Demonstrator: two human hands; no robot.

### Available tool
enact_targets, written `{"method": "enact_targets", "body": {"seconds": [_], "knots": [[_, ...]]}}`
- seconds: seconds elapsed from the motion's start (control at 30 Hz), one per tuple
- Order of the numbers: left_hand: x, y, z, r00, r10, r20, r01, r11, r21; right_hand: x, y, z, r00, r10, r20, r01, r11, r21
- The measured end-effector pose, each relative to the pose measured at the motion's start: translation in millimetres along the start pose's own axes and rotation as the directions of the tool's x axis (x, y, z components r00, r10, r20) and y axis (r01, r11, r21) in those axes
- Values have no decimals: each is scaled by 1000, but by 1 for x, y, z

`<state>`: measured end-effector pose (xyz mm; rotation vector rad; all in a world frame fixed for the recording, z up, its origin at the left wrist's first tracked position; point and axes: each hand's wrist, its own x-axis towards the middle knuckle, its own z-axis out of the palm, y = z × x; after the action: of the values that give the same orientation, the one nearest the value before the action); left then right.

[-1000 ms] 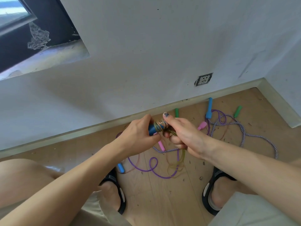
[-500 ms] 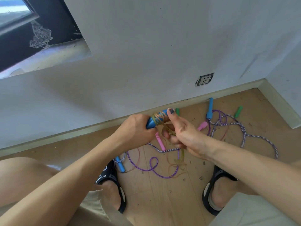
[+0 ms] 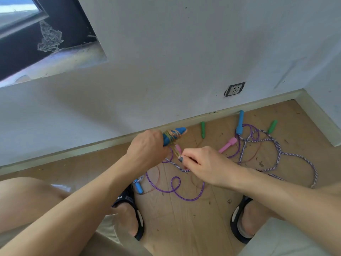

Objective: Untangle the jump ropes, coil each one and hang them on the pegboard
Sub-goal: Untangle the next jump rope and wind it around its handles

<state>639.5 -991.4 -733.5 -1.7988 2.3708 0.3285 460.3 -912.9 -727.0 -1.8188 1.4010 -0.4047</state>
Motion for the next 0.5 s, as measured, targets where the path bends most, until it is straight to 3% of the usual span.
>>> {"method": "enact_targets", "body": {"seconds": [0.13, 0.3, 0.5], "knots": [[-8, 11, -1, 998, 56, 10, -56, 982, 178, 0, -9, -2, 996, -87, -18, 87, 996, 29], [-21, 30, 8, 981, 195, 23, -193, 939, 285, 11, -10, -26, 983, -163, -82, 163, 987, -12], [-39, 41, 0, 949, 315, -8, -300, 912, 280, 31, 6, -48, 988, -70, -135, 61, 996, -71]]}}
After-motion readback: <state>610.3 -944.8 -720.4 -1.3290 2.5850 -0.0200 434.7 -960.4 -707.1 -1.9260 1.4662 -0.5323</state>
